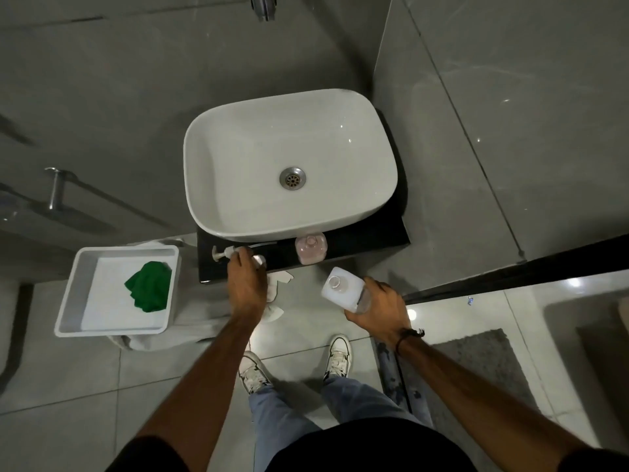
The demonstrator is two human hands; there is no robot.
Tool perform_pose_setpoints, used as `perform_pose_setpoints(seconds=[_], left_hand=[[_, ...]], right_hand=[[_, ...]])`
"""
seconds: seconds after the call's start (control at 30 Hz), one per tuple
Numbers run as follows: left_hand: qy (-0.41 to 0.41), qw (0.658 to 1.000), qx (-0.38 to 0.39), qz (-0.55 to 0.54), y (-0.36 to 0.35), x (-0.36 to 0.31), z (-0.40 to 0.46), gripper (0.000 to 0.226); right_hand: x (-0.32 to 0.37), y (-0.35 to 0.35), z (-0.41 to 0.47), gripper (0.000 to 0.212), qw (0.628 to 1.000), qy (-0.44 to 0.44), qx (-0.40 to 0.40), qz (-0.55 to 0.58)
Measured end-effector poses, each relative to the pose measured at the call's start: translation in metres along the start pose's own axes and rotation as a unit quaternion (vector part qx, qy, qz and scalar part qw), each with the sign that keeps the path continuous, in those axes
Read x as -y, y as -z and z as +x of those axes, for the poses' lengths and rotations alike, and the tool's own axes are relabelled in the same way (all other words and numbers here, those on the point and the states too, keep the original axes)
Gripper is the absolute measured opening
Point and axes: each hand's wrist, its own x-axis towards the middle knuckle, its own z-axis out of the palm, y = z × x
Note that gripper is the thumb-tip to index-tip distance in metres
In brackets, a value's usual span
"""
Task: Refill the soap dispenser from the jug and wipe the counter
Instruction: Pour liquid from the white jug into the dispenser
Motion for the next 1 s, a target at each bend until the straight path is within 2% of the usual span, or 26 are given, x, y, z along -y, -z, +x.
perform_pose_setpoints(seconds=[0.17,0.33,0.4,0.5,0.57,0.63,0.7,0.77,0.9,1.0], left_hand=[[0.020,1.000,0.011,0.015,-0.015,0.011,0.010,0.027],[-0.022,0.997,-0.057,-0.050,-0.015,0.006,-0.015,0.035],[-0.067,0.994,-0.029,-0.084,-0.017,-0.003,-0.024,0.041],[-0.116,0.982,0.064,-0.132,-0.029,-0.028,-0.032,0.061],[-0.067,0.971,0.087,-0.214,-0.038,-0.047,-0.031,0.072],[-0.011,0.957,0.069,-0.281,-0.047,-0.062,-0.028,0.074],[0.013,0.953,0.040,-0.302,-0.056,-0.071,-0.024,0.070],[0.018,0.958,0.014,-0.285,-0.065,-0.076,-0.021,0.068],[0.010,0.985,-0.001,-0.173,-0.073,-0.077,-0.020,0.067],[0.000,0.992,-0.008,-0.123,-0.071,-0.073,-0.021,0.062]], right_hand=[[-0.005,0.000,0.001,0.071,1.000,-0.022,-0.006,-0.010],[0.001,0.003,0.003,0.072,0.999,-0.039,-0.003,0.005],[0.004,0.006,0.004,0.071,0.999,-0.040,-0.008,0.019],[0.007,0.011,0.005,0.068,0.998,-0.041,-0.027,0.029],[0.008,0.016,0.006,0.069,0.998,-0.042,-0.030,0.038],[0.010,0.023,0.007,0.067,0.998,-0.037,-0.040,0.038],[0.011,0.031,0.009,0.065,0.997,-0.021,-0.064,0.035],[0.013,0.040,0.011,0.066,0.996,-0.009,-0.082,0.035],[0.016,0.057,0.017,0.065,0.996,0.015,-0.082,0.029],[0.018,0.068,0.021,0.066,0.996,0.041,-0.082,-0.019]])
